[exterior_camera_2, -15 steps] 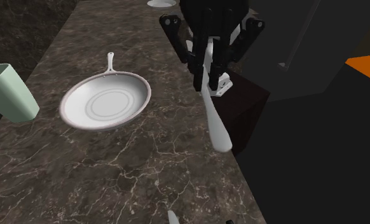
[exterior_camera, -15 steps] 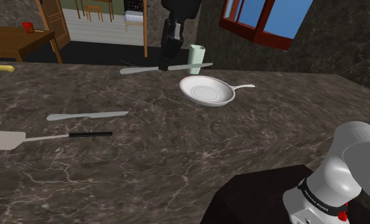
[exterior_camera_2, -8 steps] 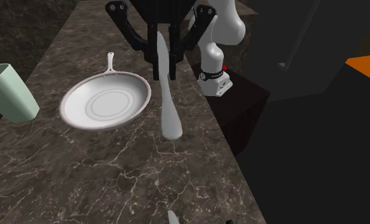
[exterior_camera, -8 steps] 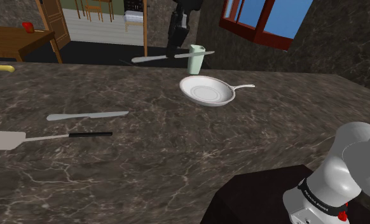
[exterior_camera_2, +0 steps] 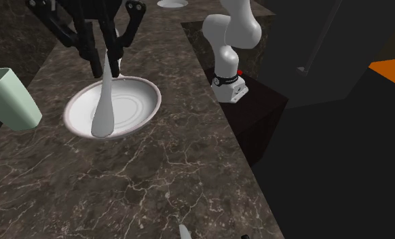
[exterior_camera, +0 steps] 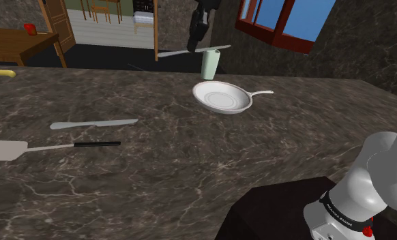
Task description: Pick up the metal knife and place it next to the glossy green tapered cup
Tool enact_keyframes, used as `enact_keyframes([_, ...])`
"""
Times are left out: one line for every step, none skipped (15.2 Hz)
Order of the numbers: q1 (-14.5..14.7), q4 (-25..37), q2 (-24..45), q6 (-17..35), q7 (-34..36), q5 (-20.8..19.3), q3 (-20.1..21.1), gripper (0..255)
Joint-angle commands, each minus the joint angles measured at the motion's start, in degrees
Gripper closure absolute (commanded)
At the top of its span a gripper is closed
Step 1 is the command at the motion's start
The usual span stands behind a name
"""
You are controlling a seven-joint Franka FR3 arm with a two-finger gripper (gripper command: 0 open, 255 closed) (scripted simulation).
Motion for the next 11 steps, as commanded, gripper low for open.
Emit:
enact_keyframes([-1.33,2.60,2.04,-0.70,-2.53,0.44,-1.10,255])
enact_keyframes([-2.01,3.92,3.03,-1.11,-3.73,0.69,-1.63,255])
enact_keyframes([-2.69,5.36,4.09,-1.57,-4.91,0.95,-2.14,255])
enact_keyframes([-3.41,6.91,5.22,-2.08,-6.07,1.22,-2.60,255])
enact_keyframes([-4.14,8.59,6.43,-2.64,-7.22,1.48,-3.05,255])
enact_keyframes([-4.87,10.40,7.73,-3.26,-8.34,1.77,-3.49,255])
enact_keyframes([-5.61,12.37,9.12,-3.94,-9.44,2.05,-3.91,255])
enact_keyframes([-6.38,14.51,10.61,-4.70,-10.51,2.34,-4.28,255])
enact_keyframes([-7.15,16.85,12.21,-5.54,-11.55,2.64,-4.65,255])
enact_keyframes([-7.95,19.42,13.95,-6.48,-12.56,2.95,-4.98,255])
enact_keyframes([-8.76,22.27,15.84,-7.55,-13.53,3.26,-5.30,255])
